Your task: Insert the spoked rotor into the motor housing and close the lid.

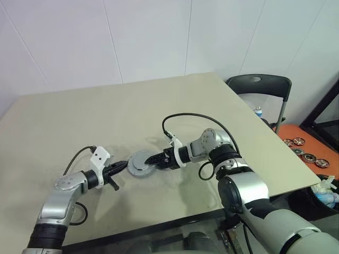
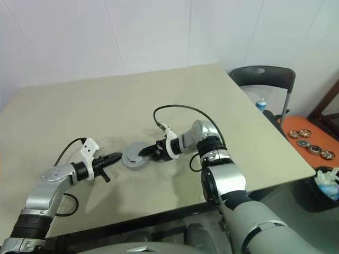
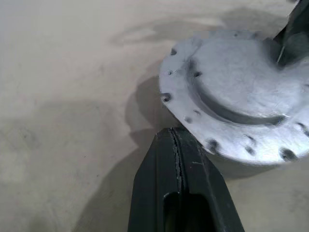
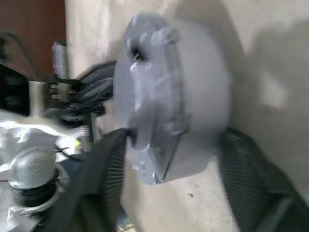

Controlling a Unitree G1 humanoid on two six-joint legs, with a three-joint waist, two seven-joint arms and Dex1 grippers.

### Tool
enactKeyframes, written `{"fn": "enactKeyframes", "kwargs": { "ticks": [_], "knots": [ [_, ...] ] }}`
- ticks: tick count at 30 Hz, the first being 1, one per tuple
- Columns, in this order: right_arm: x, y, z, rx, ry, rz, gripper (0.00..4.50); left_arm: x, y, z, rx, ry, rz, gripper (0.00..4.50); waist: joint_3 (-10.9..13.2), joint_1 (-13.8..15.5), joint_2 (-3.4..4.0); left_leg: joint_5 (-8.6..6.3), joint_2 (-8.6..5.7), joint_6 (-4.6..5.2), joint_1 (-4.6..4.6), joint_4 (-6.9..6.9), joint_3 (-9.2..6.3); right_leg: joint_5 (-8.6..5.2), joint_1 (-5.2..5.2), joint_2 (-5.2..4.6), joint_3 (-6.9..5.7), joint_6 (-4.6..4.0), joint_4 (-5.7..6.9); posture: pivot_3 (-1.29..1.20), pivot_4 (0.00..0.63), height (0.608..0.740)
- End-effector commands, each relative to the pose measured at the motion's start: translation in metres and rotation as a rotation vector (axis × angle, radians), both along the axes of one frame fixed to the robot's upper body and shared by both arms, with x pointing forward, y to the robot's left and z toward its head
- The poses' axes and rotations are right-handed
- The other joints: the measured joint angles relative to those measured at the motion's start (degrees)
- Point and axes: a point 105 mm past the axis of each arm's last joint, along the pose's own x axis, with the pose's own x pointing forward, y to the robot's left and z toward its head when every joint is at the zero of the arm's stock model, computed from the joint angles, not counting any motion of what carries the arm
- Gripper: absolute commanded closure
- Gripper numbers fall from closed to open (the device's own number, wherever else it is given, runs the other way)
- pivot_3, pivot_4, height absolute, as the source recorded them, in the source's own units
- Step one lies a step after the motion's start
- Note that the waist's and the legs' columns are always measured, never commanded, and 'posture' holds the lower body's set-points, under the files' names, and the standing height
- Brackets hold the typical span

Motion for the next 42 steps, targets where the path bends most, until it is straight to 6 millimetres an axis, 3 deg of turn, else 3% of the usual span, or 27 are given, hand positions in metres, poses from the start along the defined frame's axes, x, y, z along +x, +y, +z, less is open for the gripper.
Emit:
{"fn": "enactKeyframes", "kwargs": {
  "ticks": [1,4,20,26,34,42],
  "knots": [
    [0.0,0.017,0.016,0.055,-0.049,0.037,2.6,0.005,-0.021,0.018,-0.038,-0.08,-0.083,4.5,0.0,0.0,0.0,0.0,0.0,0.0,0.0,-0.02,0.0,0.0,-0.01,0.0,0.0,0.0,0.0,0.0,0.0,0.74],
    [0.001,0.017,0.015,0.052,-0.052,0.034,3.25,0.005,-0.021,0.018,-0.037,-0.083,-0.081,4.5,0.0,0.0,0.01,-0.01,-0.01,0.01,-0.02,-0.02,0.0,0.0,-0.01,-0.01,0.0,0.0,-0.01,0.0,0.0,0.74],
    [-0.002,0.019,0.013,0.074,-0.044,0.029,3.25,0.006,-0.021,0.018,-0.035,-0.085,-0.078,4.5,0.0,0.0,0.0,0.0,-0.01,0.0,0.01,0.03,0.0,0.0,0.01,-0.01,0.0,0.0,0.05,0.0,0.0,0.74],
    [0.003,0.019,0.014,0.116,-0.038,-0.016,3.25,0.003,-0.016,0.028,-0.054,-0.09,-0.08,4.5,0.0,-0.1,0.0,0.0,-0.01,0.0,0.01,0.03,0.0,0.0,0.0,-0.01,0.0,0.0,0.06,0.0,0.0,0.74],
    [0.013,0.012,0.007,0.228,0.011,-0.154,3.25,-0.007,0.005,0.047,-0.076,-0.106,-0.014,4.5,0.0,-0.2,-0.04,0.0,-0.01,0.01,-0.06,0.01,0.0,0.0,-0.08,-0.02,0.0,0.0,0.06,0.0,0.0,0.74],
    [0.011,0.002,-0.005,0.303,0.081,-0.243,3.25,-0.013,0.027,0.059,-0.079,-0.106,0.053,4.5,0.0,-0.1,-0.03,0.0,0.0,0.0,0.0,0.04,0.03,0.0,-0.02,0.01,0.01,-0.01,0.11,0.0,0.0,0.74]
  ]
}}
